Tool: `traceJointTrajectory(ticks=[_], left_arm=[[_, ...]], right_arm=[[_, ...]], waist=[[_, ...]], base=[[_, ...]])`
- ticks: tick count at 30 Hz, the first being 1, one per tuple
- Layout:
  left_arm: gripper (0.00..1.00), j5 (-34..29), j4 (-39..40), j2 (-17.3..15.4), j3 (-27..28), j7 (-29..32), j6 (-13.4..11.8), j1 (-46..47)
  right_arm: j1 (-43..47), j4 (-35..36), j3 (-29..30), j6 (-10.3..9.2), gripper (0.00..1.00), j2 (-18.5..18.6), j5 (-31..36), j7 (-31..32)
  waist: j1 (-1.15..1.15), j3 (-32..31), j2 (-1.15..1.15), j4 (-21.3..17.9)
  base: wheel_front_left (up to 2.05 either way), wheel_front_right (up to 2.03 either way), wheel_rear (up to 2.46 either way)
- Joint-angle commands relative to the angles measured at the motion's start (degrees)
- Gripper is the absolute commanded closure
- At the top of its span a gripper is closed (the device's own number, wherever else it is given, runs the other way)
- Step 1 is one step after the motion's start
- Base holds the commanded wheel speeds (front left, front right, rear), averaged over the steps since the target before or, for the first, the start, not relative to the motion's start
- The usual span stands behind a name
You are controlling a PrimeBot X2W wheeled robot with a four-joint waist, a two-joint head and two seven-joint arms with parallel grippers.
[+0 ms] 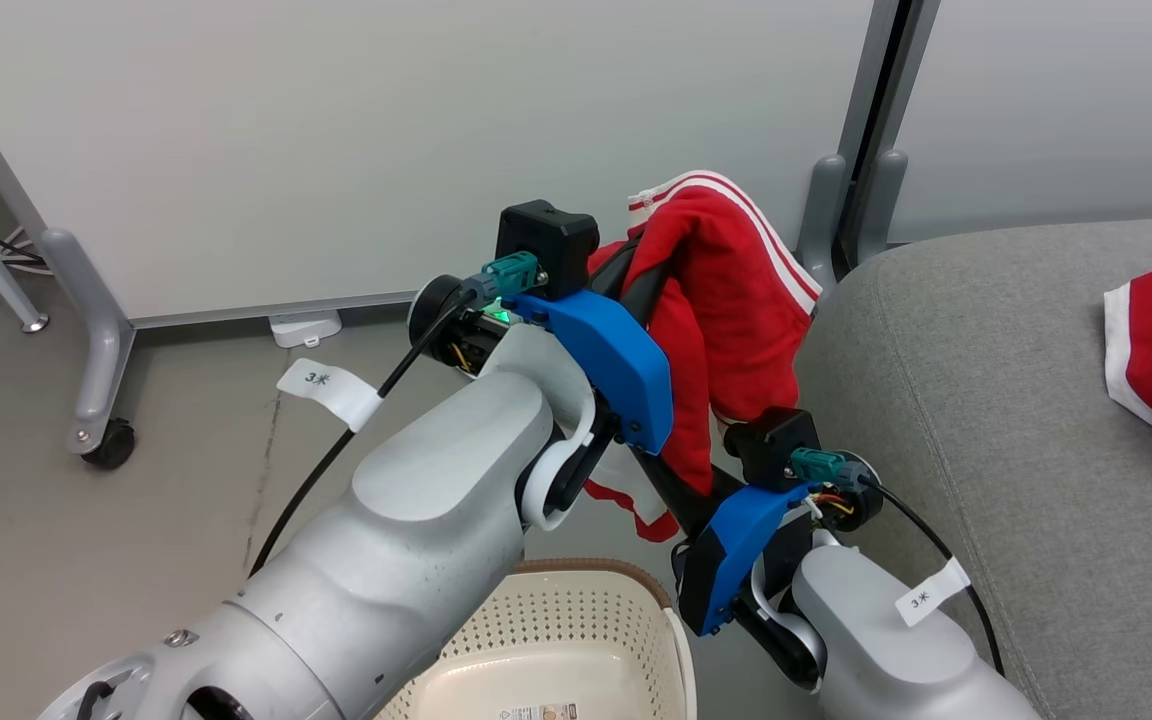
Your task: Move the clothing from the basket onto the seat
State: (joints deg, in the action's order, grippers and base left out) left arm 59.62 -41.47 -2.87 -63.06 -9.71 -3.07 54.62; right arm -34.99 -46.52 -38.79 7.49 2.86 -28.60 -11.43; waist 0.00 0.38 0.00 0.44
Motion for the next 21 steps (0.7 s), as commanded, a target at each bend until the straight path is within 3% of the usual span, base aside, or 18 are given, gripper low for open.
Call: traceJointTrajectory(ticks=[1,5,8,10,12,13,14,15,21], left_arm=[[1.00,0.32,-0.16,-0.05,-0.10,-0.37,-0.11,1.04],[1.00,0.97,-0.54,-0.05,-0.85,-0.64,-0.28,1.22],[0.90,1.23,-0.85,-0.05,-1.58,-0.68,-0.20,1.50],[1.00,1.45,-1.01,-0.05,-1.88,-0.93,-0.07,1.61],[1.00,1.78,-1.13,-0.05,-2.24,-1.10,-0.02,1.70],[0.82,1.88,-1.23,-0.05,-2.44,-1.06,-0.01,1.75],[0.57,1.97,-1.32,-0.05,-2.65,-1.08,-0.01,1.77],[0.03,2.14,-1.39,-0.05,-2.87,-1.11,-0.02,1.83],[0.00,2.72,-1.57,-0.05,-3.62,-1.98,-0.35,2.31]], right_arm=[[-0.97,-0.18,-0.18,0.01,1.00,0.05,-0.45,-0.38],[-1.41,-0.91,-0.92,0.01,1.00,0.06,-0.96,-0.81],[-1.52,-1.32,-1.44,0.01,1.00,0.06,-1.37,-1.02],[-1.57,-1.53,-1.77,0.01,1.00,0.06,-1.65,-1.16],[-1.79,-1.71,-2.03,0.01,1.00,0.06,-1.81,-1.31],[-1.92,-1.76,-2.15,0.01,1.00,0.05,-1.93,-1.31],[-2.00,-1.82,-2.27,0.01,1.00,0.05,-2.13,-1.39],[-2.06,-1.84,-2.39,0.01,1.00,0.05,-2.25,-1.46],[-2.37,-2.35,-2.85,0.01,1.00,0.05,-2.87,-1.76]], waist=[[0.00,-0.02,0.00,-0.01],[0.00,-0.07,0.00,-0.09],[0.00,-0.08,0.00,-0.16],[0.00,-0.07,0.00,-0.21],[0.00,-0.07,0.00,-0.26],[0.00,-0.06,0.00,-0.29],[0.00,-0.06,0.00,-0.31],[0.00,-0.05,0.00,-0.32],[0.00,-0.10,0.00,-0.20]], base=[[0.00,0.00,0.00],[0.00,0.00,0.00],[0.00,0.00,0.00],[0.00,0.00,0.00],[0.00,0.00,0.00],[0.00,0.00,0.00],[0.00,0.00,0.00],[0.00,0.00,0.00],[0.00,0.00,0.00]])
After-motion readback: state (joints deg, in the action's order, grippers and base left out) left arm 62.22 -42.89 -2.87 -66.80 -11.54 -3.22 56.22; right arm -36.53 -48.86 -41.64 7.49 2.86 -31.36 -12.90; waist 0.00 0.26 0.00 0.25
